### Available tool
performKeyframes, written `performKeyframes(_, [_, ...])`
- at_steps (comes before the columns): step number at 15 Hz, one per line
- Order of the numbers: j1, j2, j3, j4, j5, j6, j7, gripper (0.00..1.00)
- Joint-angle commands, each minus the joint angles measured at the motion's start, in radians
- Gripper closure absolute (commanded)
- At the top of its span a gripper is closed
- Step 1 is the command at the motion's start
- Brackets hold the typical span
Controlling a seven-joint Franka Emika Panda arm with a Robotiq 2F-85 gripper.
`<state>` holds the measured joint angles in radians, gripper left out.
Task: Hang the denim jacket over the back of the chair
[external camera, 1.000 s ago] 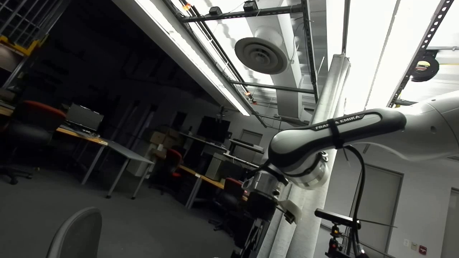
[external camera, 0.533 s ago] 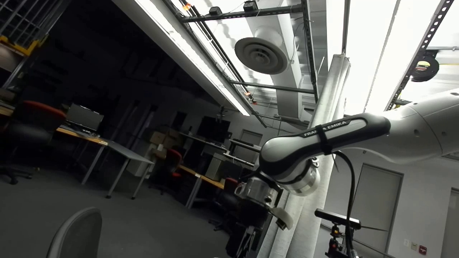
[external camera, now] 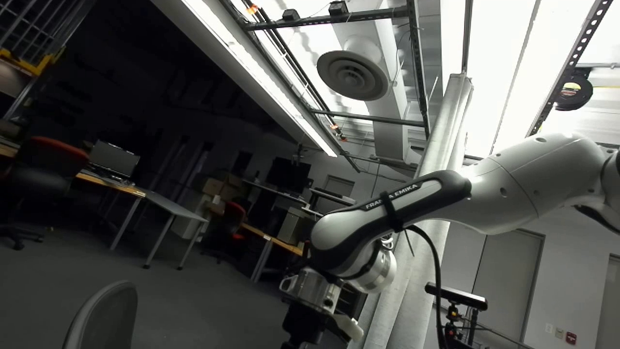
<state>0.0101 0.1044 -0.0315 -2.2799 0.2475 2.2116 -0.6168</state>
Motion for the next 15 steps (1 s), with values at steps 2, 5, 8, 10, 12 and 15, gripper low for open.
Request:
performKeyframes(2, [-0.017, 0.118, 0.068, 0.059, 0.059, 0.067, -0.128, 0.00])
performKeyframes(5, [-0.021, 0.169, 0.112, 0.075, 0.077, 0.118, -0.185, 0.00])
performKeyframes(8, [-0.022, 0.203, 0.160, 0.066, 0.093, 0.190, -0.241, 0.02])
performKeyframes(10, [-0.027, 0.224, 0.187, 0.065, 0.100, 0.232, -0.264, 0.01])
performKeyframes(12, [-0.036, 0.244, 0.209, 0.064, 0.109, 0.280, -0.278, 0.01])
performKeyframes(15, [-0.059, 0.272, 0.239, 0.067, 0.133, 0.367, -0.294, 0.01])
